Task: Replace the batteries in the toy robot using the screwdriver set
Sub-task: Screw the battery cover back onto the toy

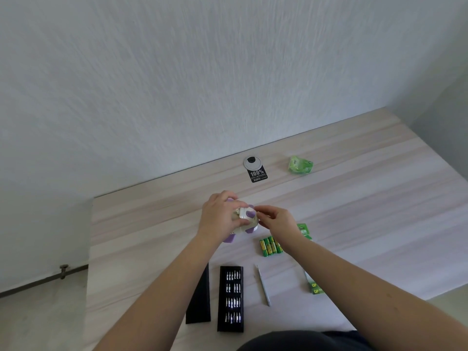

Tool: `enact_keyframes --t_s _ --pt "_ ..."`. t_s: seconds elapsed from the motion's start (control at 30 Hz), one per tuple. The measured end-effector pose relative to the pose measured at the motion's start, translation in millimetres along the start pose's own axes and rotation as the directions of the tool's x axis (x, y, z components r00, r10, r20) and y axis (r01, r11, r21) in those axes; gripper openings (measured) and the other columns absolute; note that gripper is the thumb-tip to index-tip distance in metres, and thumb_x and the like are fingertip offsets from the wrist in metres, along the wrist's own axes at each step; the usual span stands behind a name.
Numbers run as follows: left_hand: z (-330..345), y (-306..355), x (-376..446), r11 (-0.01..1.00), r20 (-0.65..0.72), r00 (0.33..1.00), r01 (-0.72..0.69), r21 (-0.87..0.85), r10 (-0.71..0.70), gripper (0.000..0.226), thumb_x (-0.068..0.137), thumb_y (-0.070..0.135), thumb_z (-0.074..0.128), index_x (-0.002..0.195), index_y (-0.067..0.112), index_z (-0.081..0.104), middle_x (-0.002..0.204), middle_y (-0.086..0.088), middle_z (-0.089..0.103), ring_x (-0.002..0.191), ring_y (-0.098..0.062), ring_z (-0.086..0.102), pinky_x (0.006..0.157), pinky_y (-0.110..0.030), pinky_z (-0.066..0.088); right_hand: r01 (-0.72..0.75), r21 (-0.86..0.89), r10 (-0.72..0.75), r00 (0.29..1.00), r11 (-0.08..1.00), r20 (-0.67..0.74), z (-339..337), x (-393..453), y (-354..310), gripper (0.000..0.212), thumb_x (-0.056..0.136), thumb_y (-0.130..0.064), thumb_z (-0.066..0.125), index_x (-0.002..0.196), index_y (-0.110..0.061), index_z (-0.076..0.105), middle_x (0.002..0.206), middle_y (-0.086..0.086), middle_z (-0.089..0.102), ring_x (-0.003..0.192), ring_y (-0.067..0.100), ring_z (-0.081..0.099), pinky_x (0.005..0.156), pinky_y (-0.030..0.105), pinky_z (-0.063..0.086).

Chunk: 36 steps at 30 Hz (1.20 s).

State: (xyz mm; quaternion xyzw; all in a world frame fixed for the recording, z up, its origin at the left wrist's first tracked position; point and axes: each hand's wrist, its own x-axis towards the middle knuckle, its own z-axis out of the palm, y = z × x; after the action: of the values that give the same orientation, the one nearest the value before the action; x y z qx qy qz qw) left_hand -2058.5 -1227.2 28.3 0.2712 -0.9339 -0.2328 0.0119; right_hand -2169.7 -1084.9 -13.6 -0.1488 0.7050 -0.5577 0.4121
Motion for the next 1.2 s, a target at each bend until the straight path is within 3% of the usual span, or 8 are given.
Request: enact_keyframes --t_s 0.17,0.43,0.7,0.93,1.2 --pt "-3 3 1 0.999 0.060 0.997 0.049 0.023 -0.051 0.036 0.071 0.045 0.077 0.107 0.043 0.070 0.121 0.015 0.051 0.115 -0.015 0.044 0.098 -0.032 0.036 -0.025 0.067 0.024 1.000 0.997 0.020 0 2 5 0.020 0.089 -0.017 0.066 0.108 -0.018 0.074 0.099 0.002 0.075 0.099 0.019 0.070 0.097 0.041 0.052" --pt "-6 14 3 0.968 0.090 0.994 0.032 0.248 -0.056 0.040 0.075 0.057 0.068 0.112 0.043 0.066 0.129 0.019 0.054 0.124 -0.009 0.042 0.103 -0.034 0.024 -0.056 0.107 0.052 0.998 0.993 0.035 -1 -1 7 0.021 0.088 -0.023 0.068 0.109 -0.020 0.073 0.098 0.000 0.075 0.097 0.017 0.070 0.092 0.036 0.056" --pt "-6 16 1 0.986 0.077 0.991 0.102 0.128 -0.113 0.038 0.071 0.054 0.072 0.106 0.041 0.068 0.112 0.020 0.060 0.112 -0.012 0.046 0.093 -0.033 0.038 -0.064 0.098 0.060 0.997 0.993 0.044 -2 0 8 0.017 0.090 -0.023 0.065 0.104 -0.029 0.074 0.099 -0.004 0.075 0.099 0.015 0.069 0.092 0.034 0.055" --pt "-6 20 3 0.978 0.099 0.984 0.133 0.159 -0.150 0.039 0.071 0.054 0.072 0.108 0.042 0.068 0.112 0.020 0.060 0.110 -0.013 0.045 0.086 -0.029 0.036 -0.115 0.165 0.107 0.993 0.979 0.058 -2 -3 0 0.023 0.099 -0.017 0.051 0.109 -0.019 0.072 0.104 0.002 0.074 0.101 0.018 0.069 0.092 0.035 0.055" --pt "-7 17 4 0.976 0.122 0.984 0.107 0.189 -0.131 0.039 0.073 0.057 0.071 0.108 0.042 0.068 0.117 0.019 0.060 0.114 -0.015 0.046 0.089 -0.033 0.039 -0.113 0.086 0.105 0.990 0.990 0.089 2 -1 -9 0.032 0.088 -0.036 0.068 0.109 -0.013 0.065 0.097 0.000 0.075 0.097 0.019 0.070 0.091 0.040 0.056"
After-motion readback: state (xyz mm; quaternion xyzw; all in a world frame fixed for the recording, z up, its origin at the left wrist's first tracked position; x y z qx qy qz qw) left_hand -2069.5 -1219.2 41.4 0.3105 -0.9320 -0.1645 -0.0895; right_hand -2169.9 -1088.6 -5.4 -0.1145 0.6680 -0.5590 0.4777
